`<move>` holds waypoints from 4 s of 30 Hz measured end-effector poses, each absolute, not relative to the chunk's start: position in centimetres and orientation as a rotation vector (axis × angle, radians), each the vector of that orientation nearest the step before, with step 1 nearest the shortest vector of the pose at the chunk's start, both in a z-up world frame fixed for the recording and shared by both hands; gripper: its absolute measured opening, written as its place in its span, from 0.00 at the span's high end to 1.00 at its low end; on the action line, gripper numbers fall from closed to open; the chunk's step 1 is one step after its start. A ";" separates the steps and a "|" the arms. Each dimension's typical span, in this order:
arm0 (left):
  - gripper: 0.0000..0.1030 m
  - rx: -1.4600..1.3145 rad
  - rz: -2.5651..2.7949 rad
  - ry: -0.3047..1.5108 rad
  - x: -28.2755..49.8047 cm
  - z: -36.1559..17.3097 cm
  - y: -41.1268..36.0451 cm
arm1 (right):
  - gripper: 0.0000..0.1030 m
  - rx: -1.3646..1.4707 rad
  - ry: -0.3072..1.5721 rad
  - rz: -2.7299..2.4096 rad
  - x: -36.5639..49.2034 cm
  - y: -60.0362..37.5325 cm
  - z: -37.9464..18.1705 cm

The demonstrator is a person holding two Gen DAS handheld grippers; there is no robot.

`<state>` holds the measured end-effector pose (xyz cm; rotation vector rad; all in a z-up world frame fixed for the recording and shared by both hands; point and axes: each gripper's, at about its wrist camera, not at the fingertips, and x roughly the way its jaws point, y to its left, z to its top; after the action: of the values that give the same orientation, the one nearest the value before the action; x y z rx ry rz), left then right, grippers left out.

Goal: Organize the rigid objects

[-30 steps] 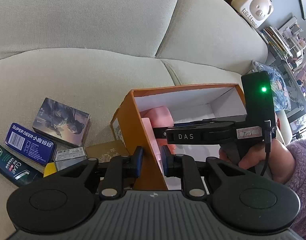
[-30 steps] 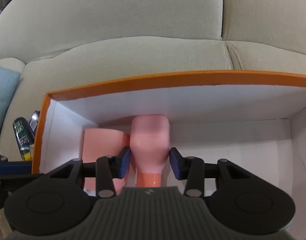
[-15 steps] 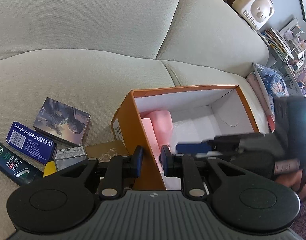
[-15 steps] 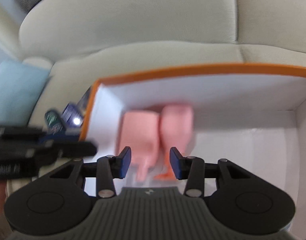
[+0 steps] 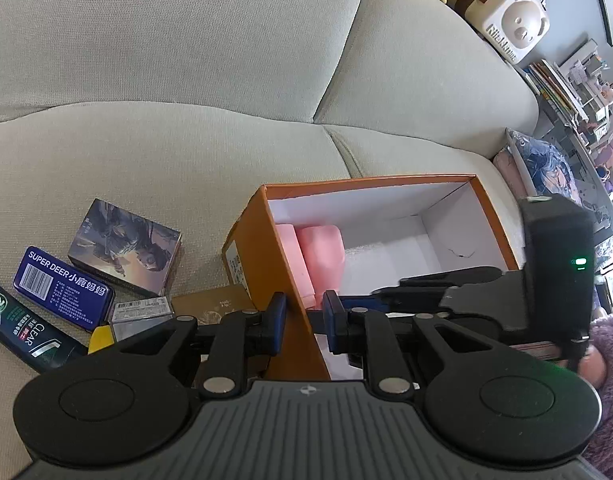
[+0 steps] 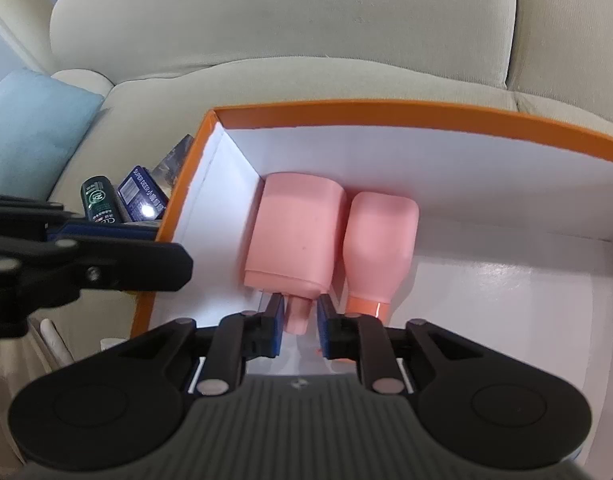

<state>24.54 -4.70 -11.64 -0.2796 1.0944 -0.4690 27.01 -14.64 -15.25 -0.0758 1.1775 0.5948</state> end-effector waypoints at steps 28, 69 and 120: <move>0.79 -0.277 -0.468 1.095 24.9 -11.8 -4.8 | 0.71 0.157 1.140 0.489 30.7 -19.8 -16.5; 0.68 -0.065 -0.473 0.950 16.3 -10.5 4.8 | 0.61 -0.360 0.965 0.681 18.5 -4.8 -10.5; 0.67 -0.270 -0.162 1.220 15.9 -17.8 9.8 | 0.29 -1.007 1.011 0.778 12.0 1.0 -21.6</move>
<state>15.93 9.82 -17.79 -0.2696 1.2203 -0.1622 12.03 1.02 -21.62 -1.0067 1.0111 0.7781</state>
